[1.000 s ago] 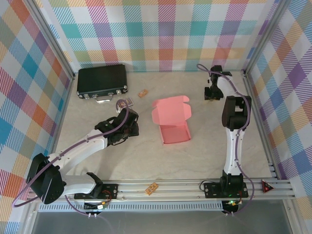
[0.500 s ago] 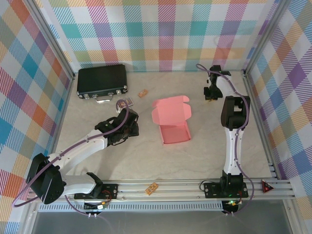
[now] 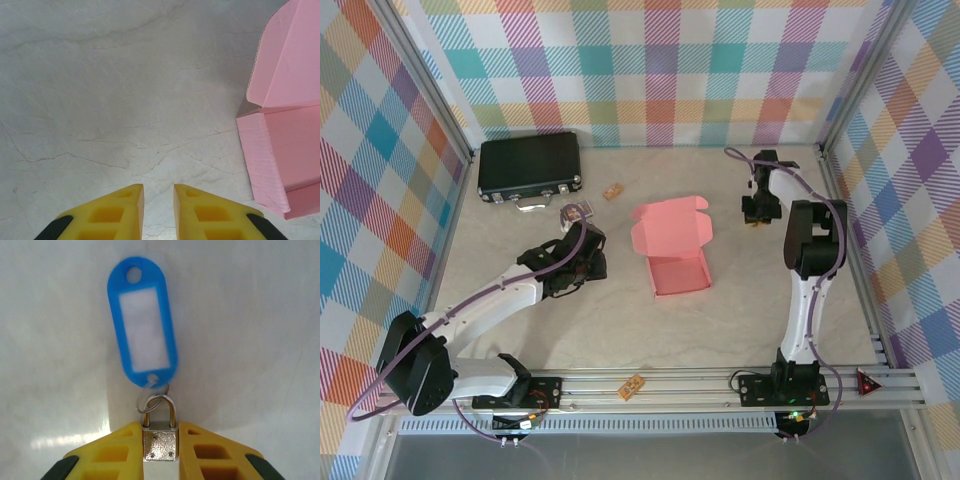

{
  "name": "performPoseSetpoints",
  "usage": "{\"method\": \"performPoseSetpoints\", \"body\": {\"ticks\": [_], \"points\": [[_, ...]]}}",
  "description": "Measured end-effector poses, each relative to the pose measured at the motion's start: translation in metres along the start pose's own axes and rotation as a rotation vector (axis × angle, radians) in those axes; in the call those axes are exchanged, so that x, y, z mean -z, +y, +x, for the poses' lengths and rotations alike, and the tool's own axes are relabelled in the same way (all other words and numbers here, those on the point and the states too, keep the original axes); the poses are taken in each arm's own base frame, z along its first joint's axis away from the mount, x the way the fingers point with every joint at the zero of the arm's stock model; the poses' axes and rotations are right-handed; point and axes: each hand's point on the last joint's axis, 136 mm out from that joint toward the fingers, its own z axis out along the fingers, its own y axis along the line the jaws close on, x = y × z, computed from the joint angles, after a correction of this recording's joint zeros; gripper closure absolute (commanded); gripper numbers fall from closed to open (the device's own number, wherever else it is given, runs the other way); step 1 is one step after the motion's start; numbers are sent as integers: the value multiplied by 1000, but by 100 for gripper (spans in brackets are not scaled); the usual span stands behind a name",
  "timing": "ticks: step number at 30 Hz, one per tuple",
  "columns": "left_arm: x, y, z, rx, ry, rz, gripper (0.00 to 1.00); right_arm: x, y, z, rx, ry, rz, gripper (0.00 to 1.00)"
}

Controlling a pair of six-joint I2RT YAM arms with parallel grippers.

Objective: Fold the paper box

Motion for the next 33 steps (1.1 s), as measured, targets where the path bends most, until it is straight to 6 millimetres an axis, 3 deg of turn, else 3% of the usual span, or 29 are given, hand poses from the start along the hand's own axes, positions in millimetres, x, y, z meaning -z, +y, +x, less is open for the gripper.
{"method": "performPoseSetpoints", "body": {"ticks": [10, 16, 24, 33], "points": [[-10, -5, 4, -2, 24, 11, 77, 7, 16, 76, 26, 81, 7, 74], [-12, -6, 4, -2, 26, 14, 77, 10, 18, 90, 4, 69, 2, 66], [-15, -7, 4, -2, 26, 14, 77, 22, 19, 84, -43, 32, -4, 65], [-15, -7, 3, -2, 25, 14, 77, 41, 21, 53, -94, -54, -13, 72]]}}
